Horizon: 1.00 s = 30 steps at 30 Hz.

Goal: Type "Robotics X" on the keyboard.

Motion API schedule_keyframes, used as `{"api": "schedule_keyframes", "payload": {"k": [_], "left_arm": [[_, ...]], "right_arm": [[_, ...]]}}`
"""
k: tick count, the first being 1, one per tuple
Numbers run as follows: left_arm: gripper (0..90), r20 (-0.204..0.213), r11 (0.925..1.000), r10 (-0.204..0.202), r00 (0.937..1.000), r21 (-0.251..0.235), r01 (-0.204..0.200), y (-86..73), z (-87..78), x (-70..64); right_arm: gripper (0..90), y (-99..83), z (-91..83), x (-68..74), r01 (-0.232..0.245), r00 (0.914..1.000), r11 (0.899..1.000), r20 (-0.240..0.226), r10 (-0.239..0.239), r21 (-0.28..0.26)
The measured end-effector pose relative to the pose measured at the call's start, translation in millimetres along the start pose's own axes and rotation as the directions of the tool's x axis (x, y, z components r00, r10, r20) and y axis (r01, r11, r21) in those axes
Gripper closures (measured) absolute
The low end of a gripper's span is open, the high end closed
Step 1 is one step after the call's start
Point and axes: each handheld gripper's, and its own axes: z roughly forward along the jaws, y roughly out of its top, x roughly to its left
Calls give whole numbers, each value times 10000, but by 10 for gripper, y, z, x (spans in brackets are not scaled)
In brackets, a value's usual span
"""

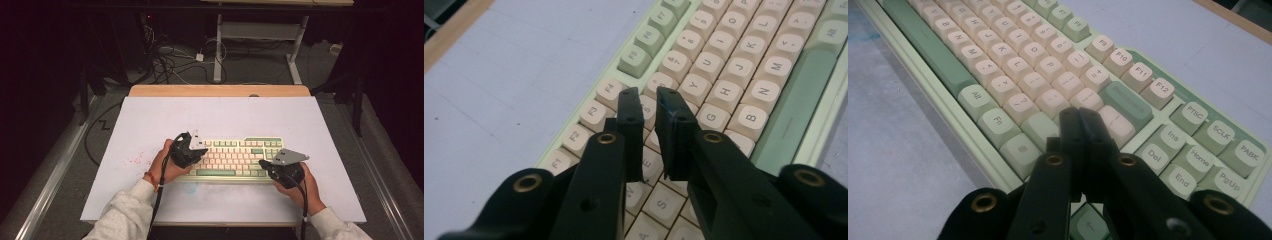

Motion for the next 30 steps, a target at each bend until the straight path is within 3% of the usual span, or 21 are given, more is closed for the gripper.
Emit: {"api": "schedule_keyframes", "payload": {"k": [2,4,5,7,8,12,13,15,20,27,30], "left_arm": [[765,63,9997,7,10000,-262,-5,-23,-65,16],[657,-274,9993,39,9996,-376,-50,-45,-120,21],[657,-295,9988,91,9995,-470,-105,-57,-144,24],[522,-530,9968,16,9986,-795,-59,-94,-214,31],[522,-676,9952,-8,9977,-974,-58,-117,-250,36],[361,-981,9904,-108,9951,-1381,-29,-243,-358,35],[269,-1060,9898,-153,9942,-1425,0,-289,-379,35],[251,-854,9864,-416,9955,-1619,274,-373,-412,47],[200,-1057,9835,-621,9925,-1760,428,-586,-502,23],[200,-1260,9892,-865,9883,-1283,703,-871,-562,5],[197,-1581,9944,-690,9850,-896,553,-972,-570,-20]], "right_arm": [[900,-2,-12,1,9,10000,10000,11,-9,-29],[900,-5,-41,-1,-35,10000,10000,-29,34,-51],[900,-5,-41,-1,-35,10000,10000,-29,34,-51],[900,-4,-63,-8,-58,10000,9999,-76,57,-107],[900,-4,-63,-8,-58,10000,9999,-76,57,-107],[900,9,-87,-17,-89,9999,9998,-96,87,-157],[900,17,-94,-20,-130,9998,9998,-126,128,-178],[900,22,-94,-21,-106,9999,9998,-121,104,-190],[900,66,-87,-43,-98,9998,9995,-149,94,-284],[900,144,-35,-41,-106,9997,9994,-231,98,-325],[900,175,3,-34,-90,9996,9995,-252,83,-309]]}}
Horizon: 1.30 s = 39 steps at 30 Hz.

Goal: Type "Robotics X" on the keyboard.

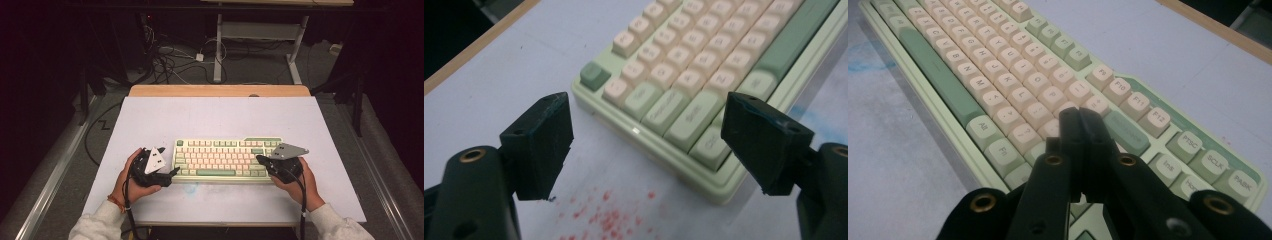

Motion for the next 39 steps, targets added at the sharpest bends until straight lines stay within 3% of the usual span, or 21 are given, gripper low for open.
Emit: {"api": "schedule_keyframes", "payload": {"k": [6,11,18,26,33,39], "left_arm": [[193,84,9993,-357,9993,114,356,-150,-98,-16],[193,148,9985,-418,9990,363,412,-245,-136,-60],[193,184,9991,-267,9995,346,260,-226,-139,-99],[194,236,9986,-397,9989,348,388,-235,-139,-77],[193,336,9980,-430,9985,486,414,-248,-108,-79],[193,223,9976,-472,9986,515,460,-245,-111,-64]], "right_arm": [[900,114,165,30,149,9997,9998,-199,-147,106],[900,215,336,98,419,9986,9987,-346,-408,296],[900,340,563,161,668,9966,9964,-514,-641,526],[900,401,777,170,649,9967,9932,-555,-598,963],[900,412,787,204,801,9959,9893,-511,-743,1222],[900,444,645,186,618,9971,9971,-482,-597,433]]}}
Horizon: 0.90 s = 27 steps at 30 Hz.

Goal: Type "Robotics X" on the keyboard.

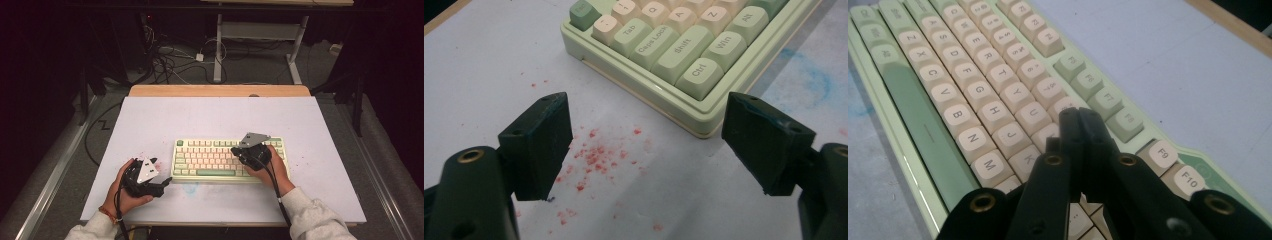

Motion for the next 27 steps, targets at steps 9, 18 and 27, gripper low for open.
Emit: {"api": "schedule_keyframes", "payload": {"k": [9,18,27], "left_arm": [[193,22,9998,87,10000,183,-87,-4,18,3],[193,16,9998,12,10000,213,-12,-10,19,12],[204,-72,9998,-150,9999,154,151,-9,11,20]], "right_arm": [[807,2,-197,-11,-76,10000,9963,10,77,-851],[594,3,-380,-42,-45,9998,9867,162,72,-1626],[372,-56,-567,-88,-216,9953,9707,866,435,-2393]]}}
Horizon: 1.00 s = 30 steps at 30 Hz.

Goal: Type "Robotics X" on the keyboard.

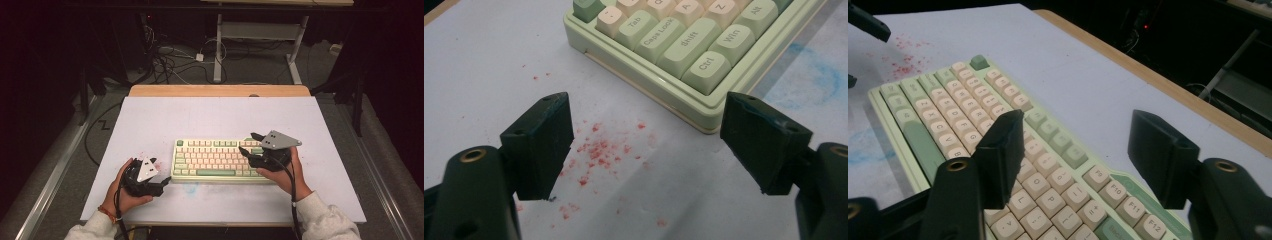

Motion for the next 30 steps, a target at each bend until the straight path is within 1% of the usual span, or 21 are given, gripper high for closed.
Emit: {"api": "schedule_keyframes", "payload": {"k": [1,3,5,7,8,10,13,16,19,21,22,25,26,28,29,30], "left_arm": [[209,-12,10000,0,10000,-22,0,0,-3,2],[213,-34,10000,-36,10000,-62,36,-1,-8,4],[215,-40,9999,-67,10000,-92,67,-1,-17,10],[216,-17,9998,-106,9999,-160,105,-2,-23,13],[219,-24,9998,-135,9999,-178,134,-1,-23,13],[220,4,9997,-141,9999,-184,141,1,-26,14],[242,39,9996,-192,9998,-217,193,8,-36,15],[252,63,9995,-278,9996,-137,279,14,-39,25],[261,111,9991,-418,9991,-113,420,18,-41,32],[268,210,9985,-510,9985,-174,513,25,-51,38],[275,185,9986,-518,9985,-138,520,30,-57,41],[331,82,9982,-560,9984,-220,562,35,-68,40],[371,28,9978,-605,9982,-266,605,38,-76,44],[417,184,9966,-725,9972,-373,732,44,-91,56],[452,198,9966,-725,9972,-378,732,49,-98,58],[494,376,9966,-704,9968,-406,719,52,-103,60]], "right_arm": [[360,-4,-24,-5,-15,9999,9999,102,16,-107],[317,-16,-67,-3,-14,9987,9998,508,23,-178],[295,-40,-109,1,46,9978,9997,658,-30,-249],[285,-71,-153,4,42,9975,9994,705,-18,-338],[272,-101,-199,8,128,9964,9992,838,-95,-389],[272,-116,-221,8,144,9958,9990,907,-104,-431],[266,-160,-280,7,112,9940,9992,1093,-68,-397],[267,-218,-334,4,58,9936,9993,1129,-16,-366],[267,-283,-371,12,155,9918,9995,1270,-119,-274],[267,-331,-398,22,107,9902,9996,1397,-68,-272],[267,-357,-412,26,48,9901,9996,1402,-7,-293],[267,-438,-451,43,39,9883,9997,1523,-4,-227],[267,-468,-464,50,-28,9884,9998,1517,57,-189],[267,-523,-492,67,102,9872,9999,1591,-94,-43],[267,-548,-508,71,131,9866,9999,1625,-131,12],[271,-573,-532,74,69,9869,10000,1615,-63,-37]]}}
